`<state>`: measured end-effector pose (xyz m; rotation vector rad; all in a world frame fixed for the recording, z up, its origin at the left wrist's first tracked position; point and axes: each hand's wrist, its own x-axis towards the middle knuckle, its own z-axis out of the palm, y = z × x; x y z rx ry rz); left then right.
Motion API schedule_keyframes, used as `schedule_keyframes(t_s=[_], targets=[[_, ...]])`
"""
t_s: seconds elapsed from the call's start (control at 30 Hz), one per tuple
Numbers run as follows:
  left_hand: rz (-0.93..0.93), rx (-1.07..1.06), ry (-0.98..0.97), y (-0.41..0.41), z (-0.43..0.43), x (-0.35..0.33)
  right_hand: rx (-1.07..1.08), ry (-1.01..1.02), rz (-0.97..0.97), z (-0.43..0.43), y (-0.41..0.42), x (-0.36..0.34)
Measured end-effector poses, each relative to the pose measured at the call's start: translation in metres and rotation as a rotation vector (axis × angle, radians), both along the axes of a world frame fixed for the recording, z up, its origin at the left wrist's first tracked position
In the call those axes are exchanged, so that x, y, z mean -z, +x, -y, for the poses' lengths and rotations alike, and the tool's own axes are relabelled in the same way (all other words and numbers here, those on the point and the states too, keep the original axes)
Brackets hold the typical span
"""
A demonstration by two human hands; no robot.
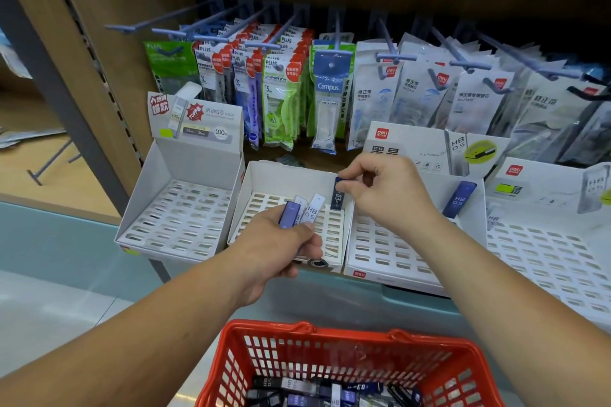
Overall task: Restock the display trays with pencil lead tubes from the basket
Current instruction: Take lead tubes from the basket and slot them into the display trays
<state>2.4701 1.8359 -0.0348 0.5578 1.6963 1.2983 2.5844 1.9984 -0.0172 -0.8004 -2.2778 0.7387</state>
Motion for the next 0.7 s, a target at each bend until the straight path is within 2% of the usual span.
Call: schedule_keyframes(t_s=[0.13,0.2,0.3,0.4,0.47,0.53,0.6,0.67,0.7], targets=[[-0.002,0.008,0.000,0.000,0.000,0.001,0.009,-0.025,0.063,-0.001,0.001,0.000],[-0.006,0.012,0.004,0.000,0.001,0.002,0.025,0.095,0.096,0.000,0.001,0.002],[-0.021,0.019,0.015,0.000,0.001,0.001,0.012,0.418,0.077,0.005,-0.002,0.006],[-0.047,0.011,0.046,0.002,0.003,-0.002,0.038,0.461,0.202,0.003,-0.002,0.009],[-0.078,0.011,0.077,0.004,0.003,-0.007,0.019,0.378,0.250,0.002,0.002,0.010],[-0.105,0.015,0.113,0.008,0.003,-0.015,0.000,0.210,0.112,0.005,0.009,0.005],[-0.112,0.032,0.152,0.014,0.002,-0.023,-0.045,-0.100,-0.090,0.007,0.018,-0.008],[-0.101,0.068,0.189,0.023,-0.002,-0.029,-0.147,-0.435,-0.209,0.008,0.028,-0.021],[-0.103,0.091,0.200,0.029,-0.005,-0.030,-0.188,-0.505,-0.236,0.007,0.034,-0.026]])
